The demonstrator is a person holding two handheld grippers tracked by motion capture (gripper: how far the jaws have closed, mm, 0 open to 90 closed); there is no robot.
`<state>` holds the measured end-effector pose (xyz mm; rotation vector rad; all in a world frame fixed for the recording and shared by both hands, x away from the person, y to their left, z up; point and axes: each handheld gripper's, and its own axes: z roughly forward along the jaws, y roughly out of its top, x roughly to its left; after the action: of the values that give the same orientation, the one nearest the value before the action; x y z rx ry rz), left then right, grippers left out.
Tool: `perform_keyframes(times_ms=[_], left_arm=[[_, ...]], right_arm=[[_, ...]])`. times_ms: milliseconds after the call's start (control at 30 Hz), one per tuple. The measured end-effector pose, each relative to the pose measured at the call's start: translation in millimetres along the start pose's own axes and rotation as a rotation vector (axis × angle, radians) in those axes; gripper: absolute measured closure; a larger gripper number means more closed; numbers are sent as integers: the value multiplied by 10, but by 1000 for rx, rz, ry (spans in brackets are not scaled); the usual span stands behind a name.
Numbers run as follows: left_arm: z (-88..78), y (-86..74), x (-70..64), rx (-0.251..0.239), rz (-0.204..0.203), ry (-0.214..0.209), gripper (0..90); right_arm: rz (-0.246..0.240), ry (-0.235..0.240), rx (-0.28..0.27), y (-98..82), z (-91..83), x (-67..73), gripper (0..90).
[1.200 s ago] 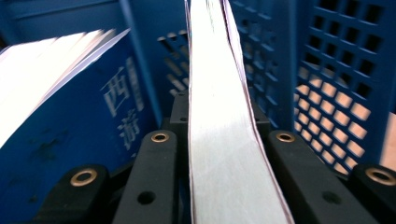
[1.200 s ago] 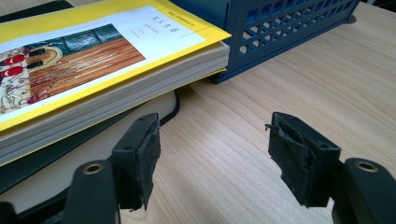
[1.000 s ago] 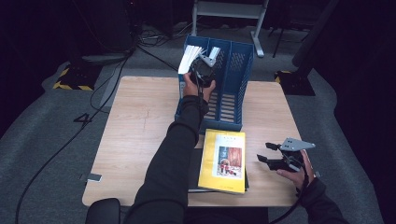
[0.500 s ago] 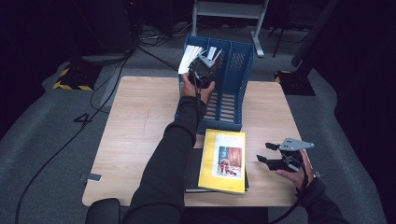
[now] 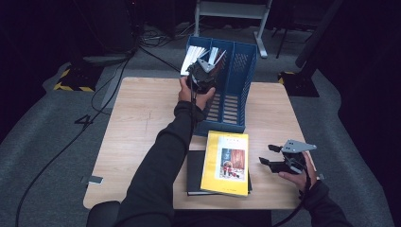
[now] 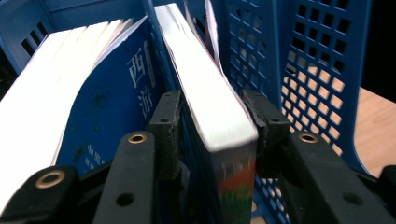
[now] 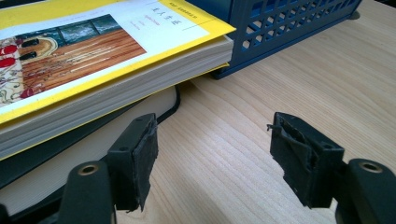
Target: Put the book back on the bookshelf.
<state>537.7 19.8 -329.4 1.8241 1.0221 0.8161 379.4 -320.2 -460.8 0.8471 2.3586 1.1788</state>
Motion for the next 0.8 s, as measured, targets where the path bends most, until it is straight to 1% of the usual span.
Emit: perform_keyframes(times_ms=[33, 67, 100, 200, 267, 300, 333, 400, 467, 500, 567, 667, 733, 800], left_arm=[[-32, -31, 2, 6, 24, -9, 590], [-32, -31, 2, 6, 24, -9, 588], [-58, -67, 12, 2, 27, -24, 580], [-95, -93, 26, 2, 32, -30, 572], [-130, -120, 38, -3, 37, -53, 558], [-161, -138, 41, -1, 54, -50, 558], [-161, -138, 41, -1, 54, -50, 555], [-210, -167, 55, 2, 67, -71, 547], [-247, -195, 56, 8, 88, -72, 543], [-267, -217, 56, 8, 91, -84, 536], [-297, -251, 51, 12, 97, -88, 530], [-348, -310, 46, 16, 122, -94, 522], [-381, -351, 42, 13, 119, -103, 514], [-423, -387, 37, 18, 142, -112, 499]], right_arm=[[-2, 0, 1, -1, -1, 0, 327], [-2, 0, 1, -1, -1, 0, 327], [-3, 3, 3, 0, 3, 3, 328], [-5, 4, 5, 1, 9, 8, 328], [-5, 7, 10, 2, 20, 17, 328], [-6, 9, 11, 2, 24, 19, 328], [-6, 9, 11, 2, 24, 19, 328], [-11, 17, 14, 2, 31, 23, 328], [-13, 17, 18, 2, 40, 31, 328], [-15, 19, 20, 3, 46, 34, 328], [-16, 24, 26, 1, 53, 38, 326], [-18, 33, 24, -1, 57, 40, 324], [-11, 44, 20, 3, 62, 46, 320], [-14, 52, 16, 7, 68, 56, 320]])
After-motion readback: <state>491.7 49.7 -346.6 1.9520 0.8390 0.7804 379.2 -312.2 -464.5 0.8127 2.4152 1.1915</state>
